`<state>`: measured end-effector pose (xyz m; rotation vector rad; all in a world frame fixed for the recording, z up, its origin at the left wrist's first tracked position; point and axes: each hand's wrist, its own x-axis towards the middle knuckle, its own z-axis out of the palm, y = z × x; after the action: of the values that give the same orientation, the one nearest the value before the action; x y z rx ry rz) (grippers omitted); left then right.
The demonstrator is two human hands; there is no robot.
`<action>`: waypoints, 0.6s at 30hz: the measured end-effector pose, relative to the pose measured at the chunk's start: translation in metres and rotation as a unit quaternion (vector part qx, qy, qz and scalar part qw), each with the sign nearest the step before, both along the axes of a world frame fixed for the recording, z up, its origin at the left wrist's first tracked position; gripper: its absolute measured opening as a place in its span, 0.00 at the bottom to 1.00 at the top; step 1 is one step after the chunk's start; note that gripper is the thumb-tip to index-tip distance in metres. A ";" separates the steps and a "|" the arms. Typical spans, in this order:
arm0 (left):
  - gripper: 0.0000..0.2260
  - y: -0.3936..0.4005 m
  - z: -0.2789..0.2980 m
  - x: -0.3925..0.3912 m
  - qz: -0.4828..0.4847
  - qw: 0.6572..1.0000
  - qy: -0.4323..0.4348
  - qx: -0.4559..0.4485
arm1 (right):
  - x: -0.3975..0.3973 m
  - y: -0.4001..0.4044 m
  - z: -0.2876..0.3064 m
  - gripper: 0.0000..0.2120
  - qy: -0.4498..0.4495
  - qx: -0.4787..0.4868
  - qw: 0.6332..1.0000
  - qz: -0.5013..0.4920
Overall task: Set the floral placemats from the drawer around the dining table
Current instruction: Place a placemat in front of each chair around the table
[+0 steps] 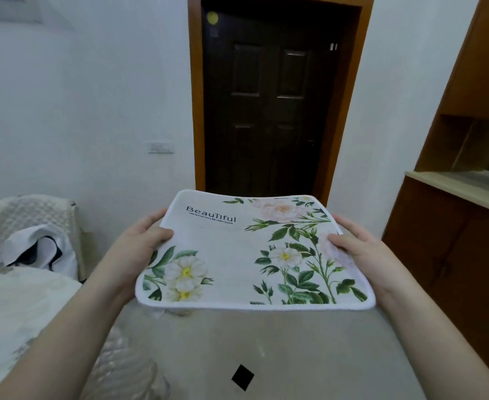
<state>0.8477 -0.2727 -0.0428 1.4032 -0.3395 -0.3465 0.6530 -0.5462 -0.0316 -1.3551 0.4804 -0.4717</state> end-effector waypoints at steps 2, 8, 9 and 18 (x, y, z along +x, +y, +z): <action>0.18 -0.003 -0.006 0.017 0.016 1.000 0.002 0.002 | 0.031 -0.012 -0.006 0.17 0.003 0.004 1.000 0.024; 0.18 -0.023 -0.018 0.082 0.086 0.995 -0.008 0.047 | 0.131 -0.053 -0.030 0.17 0.006 -0.010 0.998 0.057; 0.18 -0.029 -0.020 0.092 0.095 0.994 -0.011 0.054 | 0.147 -0.062 -0.033 0.17 0.006 -0.020 0.998 0.062; 0.21 -0.069 -0.016 0.171 0.162 0.985 -0.003 0.058 | 0.287 -0.115 -0.030 0.21 0.002 -0.048 0.987 0.151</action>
<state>1.0182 -0.3415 -0.0585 1.5455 -0.0921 -0.0965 0.9398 -0.6608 -0.0613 -1.4925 0.2508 -0.2461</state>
